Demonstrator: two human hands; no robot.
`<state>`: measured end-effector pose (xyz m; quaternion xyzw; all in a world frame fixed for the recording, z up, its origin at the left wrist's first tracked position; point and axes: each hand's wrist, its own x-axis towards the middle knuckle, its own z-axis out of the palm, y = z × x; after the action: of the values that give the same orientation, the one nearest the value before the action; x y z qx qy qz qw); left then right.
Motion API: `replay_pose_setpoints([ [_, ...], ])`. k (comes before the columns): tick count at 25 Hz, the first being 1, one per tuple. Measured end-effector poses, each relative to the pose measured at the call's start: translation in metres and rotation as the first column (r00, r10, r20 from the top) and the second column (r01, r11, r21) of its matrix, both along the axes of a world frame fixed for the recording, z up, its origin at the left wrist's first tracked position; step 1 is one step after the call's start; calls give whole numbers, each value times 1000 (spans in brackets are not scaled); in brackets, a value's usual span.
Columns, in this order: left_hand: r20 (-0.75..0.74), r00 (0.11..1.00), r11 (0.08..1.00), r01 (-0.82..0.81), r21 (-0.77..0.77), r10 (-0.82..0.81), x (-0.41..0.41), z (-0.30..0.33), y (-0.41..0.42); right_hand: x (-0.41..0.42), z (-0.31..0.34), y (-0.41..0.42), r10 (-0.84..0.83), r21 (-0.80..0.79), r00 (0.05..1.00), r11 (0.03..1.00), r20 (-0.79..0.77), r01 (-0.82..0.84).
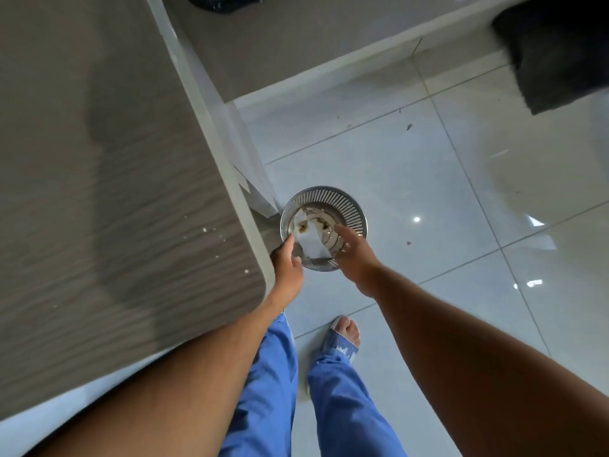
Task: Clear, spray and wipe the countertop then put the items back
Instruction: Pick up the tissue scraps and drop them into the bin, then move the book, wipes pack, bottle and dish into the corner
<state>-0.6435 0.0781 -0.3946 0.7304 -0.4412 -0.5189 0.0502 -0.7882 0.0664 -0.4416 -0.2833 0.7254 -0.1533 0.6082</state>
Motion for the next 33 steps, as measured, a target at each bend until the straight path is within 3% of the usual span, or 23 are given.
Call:
replay_pose_setpoints([
  [2,33,997,997,70,-13,-70,2,18,5,-2,28,11,217,-86,969,970,-115,-227],
  [5,162,946,958,287,-17,-280,4,58,13,-7,84,35,418,-52,867,893,-271,-447],
  [10,260,858,835,500,-231,-443,21,178,53,-4,226,81,605,-81,695,729,-388,-680],
  [15,394,851,787,493,-370,-348,90,285,118,38,328,108,649,-234,597,561,-471,-794],
  [21,540,841,790,308,-530,34,194,359,152,134,401,85,694,-474,548,326,-468,-818],
  [27,537,800,760,167,-628,268,310,398,101,227,443,19,577,-545,679,422,-455,-724],
  [33,489,858,781,197,-593,155,377,396,-22,280,465,-82,276,-561,850,653,-449,-509],
])
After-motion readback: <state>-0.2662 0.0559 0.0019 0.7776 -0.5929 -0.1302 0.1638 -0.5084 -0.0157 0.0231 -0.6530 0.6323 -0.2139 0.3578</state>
